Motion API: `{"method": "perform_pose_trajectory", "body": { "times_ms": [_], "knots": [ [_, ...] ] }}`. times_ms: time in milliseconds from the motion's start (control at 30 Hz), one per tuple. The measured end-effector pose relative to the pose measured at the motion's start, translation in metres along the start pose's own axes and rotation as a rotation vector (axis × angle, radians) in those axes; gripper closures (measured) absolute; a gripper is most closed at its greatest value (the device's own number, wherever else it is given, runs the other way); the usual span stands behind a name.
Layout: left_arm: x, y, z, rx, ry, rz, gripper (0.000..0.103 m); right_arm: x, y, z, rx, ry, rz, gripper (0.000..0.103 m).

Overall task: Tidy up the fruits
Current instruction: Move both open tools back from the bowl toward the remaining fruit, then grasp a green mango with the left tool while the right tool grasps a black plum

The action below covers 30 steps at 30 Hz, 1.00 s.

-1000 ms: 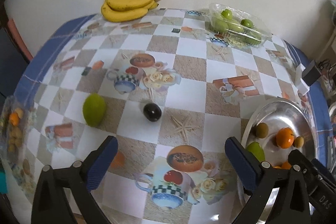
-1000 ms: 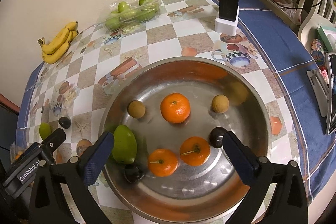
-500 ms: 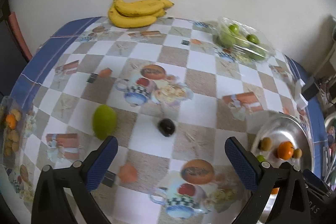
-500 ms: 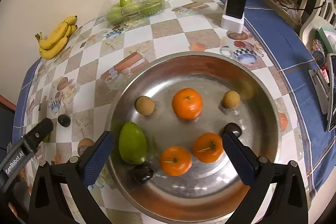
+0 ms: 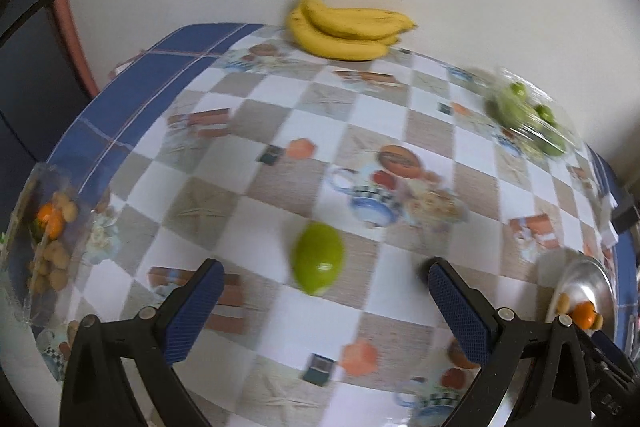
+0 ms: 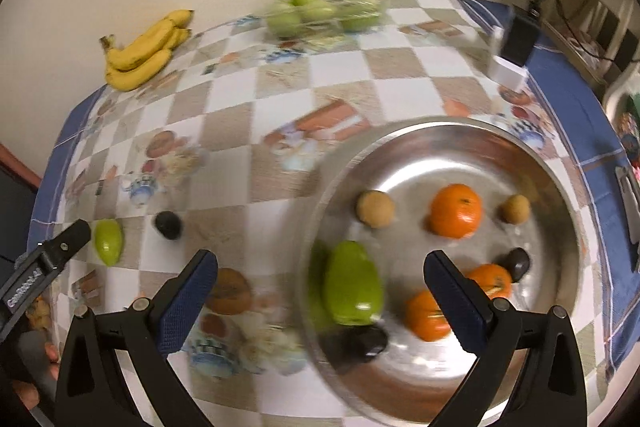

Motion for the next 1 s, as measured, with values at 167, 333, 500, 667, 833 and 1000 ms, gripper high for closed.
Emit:
{"method": "perform_pose_trajectory", "body": {
  "times_ms": [167,333,500,667,833,1000],
  "knots": [
    [0.004,0.000,-0.029,0.014,0.043,0.003,0.000,-0.003,-0.001,-0.035,0.054,0.036,0.007,0.000],
    [0.007,-0.001,-0.051,0.016,0.085,0.007,0.000,-0.008,-0.007,-0.069,0.105,0.079,-0.004,0.000],
    [0.010,-0.004,-0.064,-0.011,0.118,0.010,0.000,-0.010,-0.011,-0.094,0.110,0.134,0.008,0.000],
    [0.012,-0.008,-0.064,-0.035,0.118,0.010,0.000,-0.009,-0.017,-0.105,0.105,0.159,0.021,0.000],
    [0.015,-0.014,-0.056,-0.074,0.098,-0.003,0.000,-0.002,-0.027,-0.108,0.105,0.156,0.004,0.000],
    [0.018,-0.025,-0.046,-0.118,0.088,-0.024,0.000,0.003,-0.039,-0.111,0.107,0.163,-0.018,0.000]
  ]
}}
Point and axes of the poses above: each gripper's, at about its wrist camera, not at the fingertips, and y roughly against the way its jaws point, z to its right, x to its top, the point moved 1 cm from there along -y, roughly the way its jaws point, and after that the axes turned 6 degrees about -x, right-handed, at the moved point
